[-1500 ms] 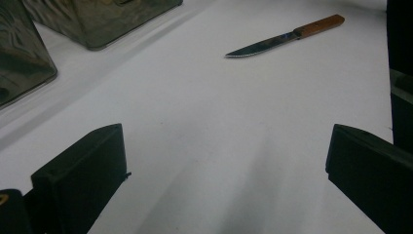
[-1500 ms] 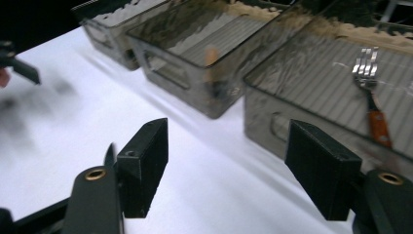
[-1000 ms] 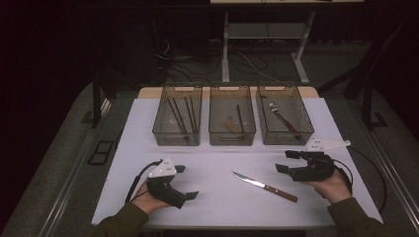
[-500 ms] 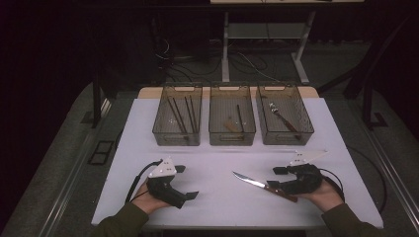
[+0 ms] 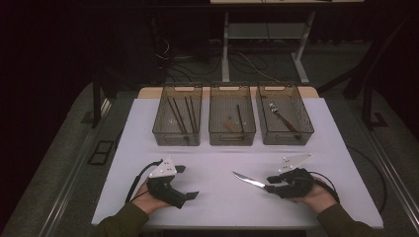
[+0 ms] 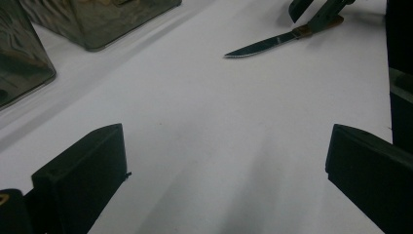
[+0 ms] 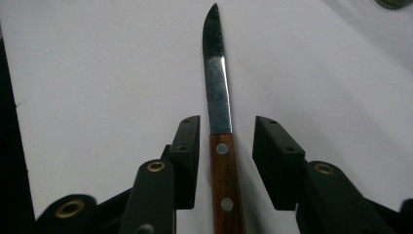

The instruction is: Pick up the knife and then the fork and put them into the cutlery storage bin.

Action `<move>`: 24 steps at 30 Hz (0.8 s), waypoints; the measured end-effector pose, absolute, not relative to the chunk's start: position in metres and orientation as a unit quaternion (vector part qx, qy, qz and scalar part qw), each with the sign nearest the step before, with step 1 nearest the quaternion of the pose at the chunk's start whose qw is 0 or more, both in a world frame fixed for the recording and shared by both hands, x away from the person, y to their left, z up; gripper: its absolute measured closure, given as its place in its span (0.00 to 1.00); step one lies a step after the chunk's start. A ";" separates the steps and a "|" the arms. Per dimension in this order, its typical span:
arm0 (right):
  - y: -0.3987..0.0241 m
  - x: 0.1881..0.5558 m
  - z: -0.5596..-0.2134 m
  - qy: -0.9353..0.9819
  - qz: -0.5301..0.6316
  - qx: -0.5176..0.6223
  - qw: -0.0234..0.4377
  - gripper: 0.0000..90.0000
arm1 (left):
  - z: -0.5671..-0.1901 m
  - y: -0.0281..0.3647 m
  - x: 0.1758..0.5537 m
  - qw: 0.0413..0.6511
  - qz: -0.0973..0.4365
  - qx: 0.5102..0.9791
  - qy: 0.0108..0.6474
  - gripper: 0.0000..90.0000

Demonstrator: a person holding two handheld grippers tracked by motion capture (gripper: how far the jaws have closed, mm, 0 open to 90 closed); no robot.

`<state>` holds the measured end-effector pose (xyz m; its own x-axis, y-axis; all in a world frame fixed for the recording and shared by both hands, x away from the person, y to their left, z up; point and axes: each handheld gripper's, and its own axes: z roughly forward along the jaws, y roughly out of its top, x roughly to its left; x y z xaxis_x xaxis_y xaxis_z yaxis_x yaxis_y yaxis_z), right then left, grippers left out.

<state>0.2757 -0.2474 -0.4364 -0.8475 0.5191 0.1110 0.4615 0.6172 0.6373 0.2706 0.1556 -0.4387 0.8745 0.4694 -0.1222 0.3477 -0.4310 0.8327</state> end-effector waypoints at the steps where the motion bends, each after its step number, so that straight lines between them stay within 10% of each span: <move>1: -0.247 0.276 -0.437 0.900 0.340 0.271 0.042 0.72 | -0.439 0.156 0.271 0.475 0.064 0.844 0.242 0.01; 24: -0.220 0.290 -0.427 0.958 0.201 0.200 0.042 0.84 | -0.440 0.155 0.271 0.473 0.063 0.843 0.247 0.01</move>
<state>0.2898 -0.2197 -0.4271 -0.9164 0.4002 -0.0005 0.3663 0.8394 0.4016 0.2707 0.1546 -0.4400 0.8698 0.4769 -0.1268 0.3569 -0.4306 0.8290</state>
